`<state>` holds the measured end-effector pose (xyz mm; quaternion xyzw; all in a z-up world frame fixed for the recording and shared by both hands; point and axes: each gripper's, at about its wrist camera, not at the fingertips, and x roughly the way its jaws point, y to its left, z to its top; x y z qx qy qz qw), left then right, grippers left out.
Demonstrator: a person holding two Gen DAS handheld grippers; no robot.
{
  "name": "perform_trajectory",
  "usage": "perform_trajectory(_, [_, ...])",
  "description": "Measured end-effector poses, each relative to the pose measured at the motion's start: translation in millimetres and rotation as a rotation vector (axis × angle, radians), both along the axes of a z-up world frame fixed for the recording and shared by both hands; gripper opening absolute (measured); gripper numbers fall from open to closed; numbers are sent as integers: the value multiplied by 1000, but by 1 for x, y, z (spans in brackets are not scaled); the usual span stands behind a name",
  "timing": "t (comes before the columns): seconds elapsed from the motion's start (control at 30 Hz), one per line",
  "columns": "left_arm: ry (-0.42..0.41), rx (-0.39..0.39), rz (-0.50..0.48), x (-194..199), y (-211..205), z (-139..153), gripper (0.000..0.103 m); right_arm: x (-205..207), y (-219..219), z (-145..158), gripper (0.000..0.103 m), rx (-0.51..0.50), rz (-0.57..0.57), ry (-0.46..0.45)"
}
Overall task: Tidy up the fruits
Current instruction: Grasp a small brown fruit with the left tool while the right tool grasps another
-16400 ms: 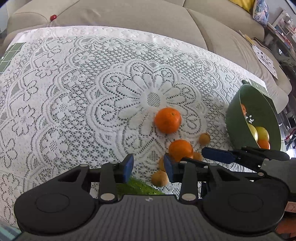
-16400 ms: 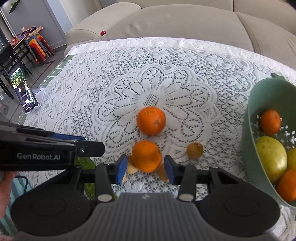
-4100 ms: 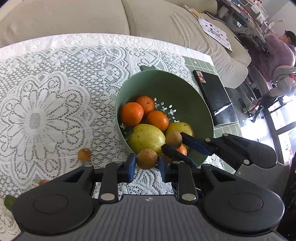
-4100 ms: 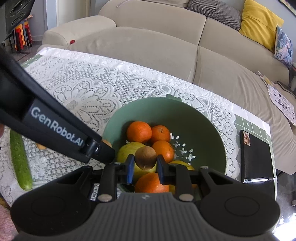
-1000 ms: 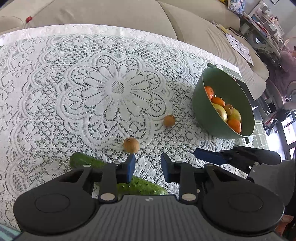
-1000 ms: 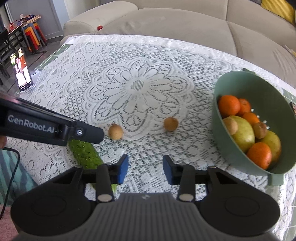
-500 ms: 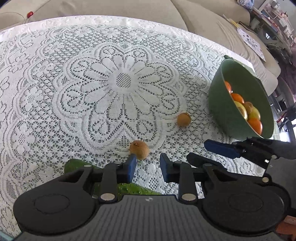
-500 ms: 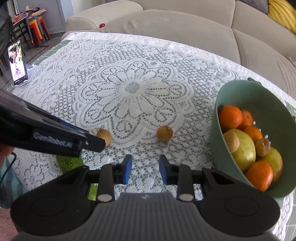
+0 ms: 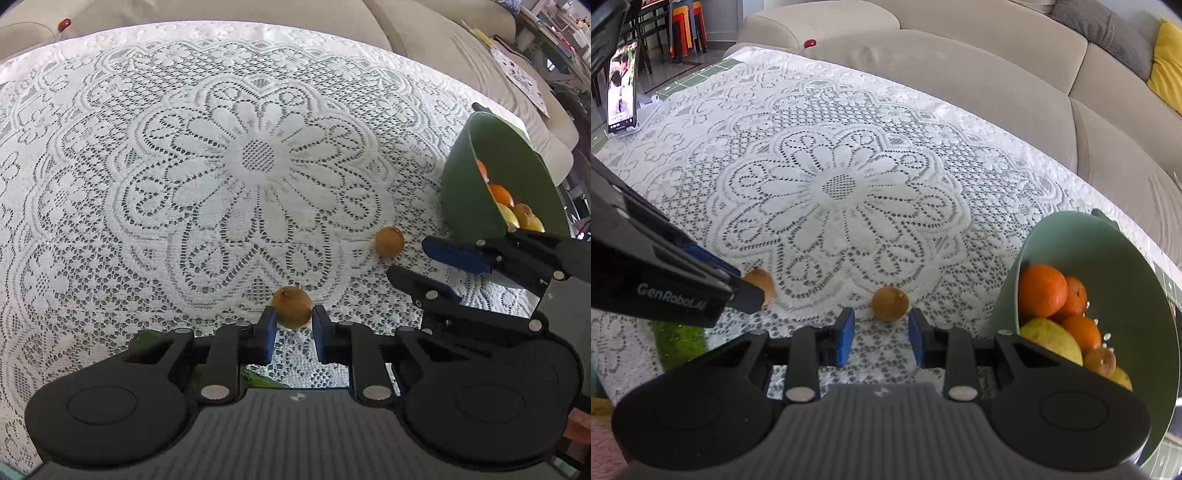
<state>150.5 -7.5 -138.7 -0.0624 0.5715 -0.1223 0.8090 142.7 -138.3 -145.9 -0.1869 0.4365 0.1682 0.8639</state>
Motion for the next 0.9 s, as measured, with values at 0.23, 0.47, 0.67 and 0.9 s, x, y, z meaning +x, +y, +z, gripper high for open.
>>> perform_trajectory(0.23, [-4, -1, 15, 8, 0, 1, 23, 9, 5, -7, 29, -15, 4, 8])
perform_trajectory(0.47, [1, 0, 30, 11, -2, 0, 23, 16, 6, -14, 25, -24, -8, 26])
perform_trajectory(0.67, [8, -7, 40, 11, 1, 0, 22, 19, 3, -15, 19, -26, -15, 31])
perform_trajectory(0.9, [7, 2, 56, 7, 0, 6, 21, 16, 2, -12, 19, -16, -9, 34])
